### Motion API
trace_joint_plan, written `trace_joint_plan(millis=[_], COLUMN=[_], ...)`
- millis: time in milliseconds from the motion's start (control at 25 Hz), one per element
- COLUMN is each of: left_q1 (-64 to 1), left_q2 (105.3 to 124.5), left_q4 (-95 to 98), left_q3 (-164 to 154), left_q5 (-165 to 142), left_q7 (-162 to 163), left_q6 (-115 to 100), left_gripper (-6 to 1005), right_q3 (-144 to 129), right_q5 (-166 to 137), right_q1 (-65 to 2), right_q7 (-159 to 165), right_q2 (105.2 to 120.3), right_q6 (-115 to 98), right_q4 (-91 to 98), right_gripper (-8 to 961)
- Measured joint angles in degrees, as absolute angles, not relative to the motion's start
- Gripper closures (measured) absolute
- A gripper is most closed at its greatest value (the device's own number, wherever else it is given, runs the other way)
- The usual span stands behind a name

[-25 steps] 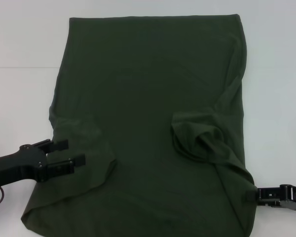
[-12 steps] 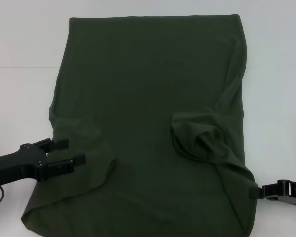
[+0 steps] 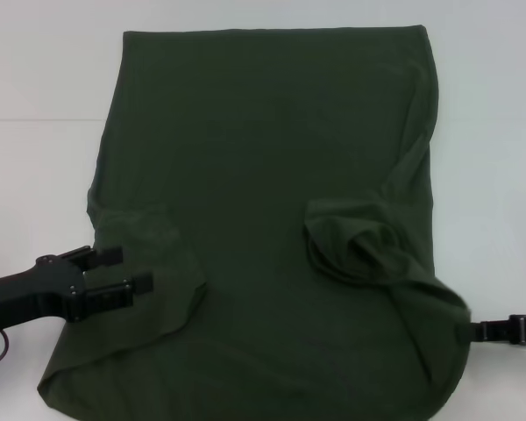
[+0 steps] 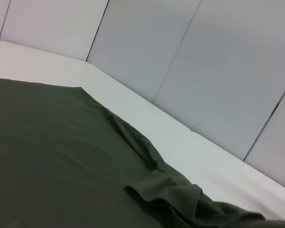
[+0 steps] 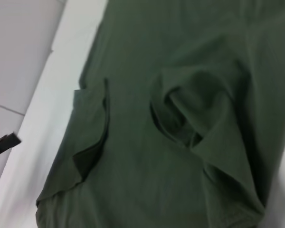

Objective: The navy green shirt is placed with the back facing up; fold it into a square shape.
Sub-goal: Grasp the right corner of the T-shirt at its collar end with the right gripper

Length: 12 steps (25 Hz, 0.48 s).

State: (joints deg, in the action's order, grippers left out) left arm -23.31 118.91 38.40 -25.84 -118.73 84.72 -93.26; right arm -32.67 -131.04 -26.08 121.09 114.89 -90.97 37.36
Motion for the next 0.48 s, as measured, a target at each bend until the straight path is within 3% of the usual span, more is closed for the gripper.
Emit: trace_joint_plan(millis=[480], left_q1=[-23.1], left_q2=[118.86], left_q4=[38.4], left_q3=[-25.8], left_q5=[-118.7], left_q7=[85.0], left_q6=[-94.3], left_gripper=[111], right_q3=[-28.9], right_q5=[-131.3], right_q1=[-23.5], right_q7=[117.7], right_q2=[114.88], right_q6=[-102.3], right_q4=[48.4], right_gripper=[933])
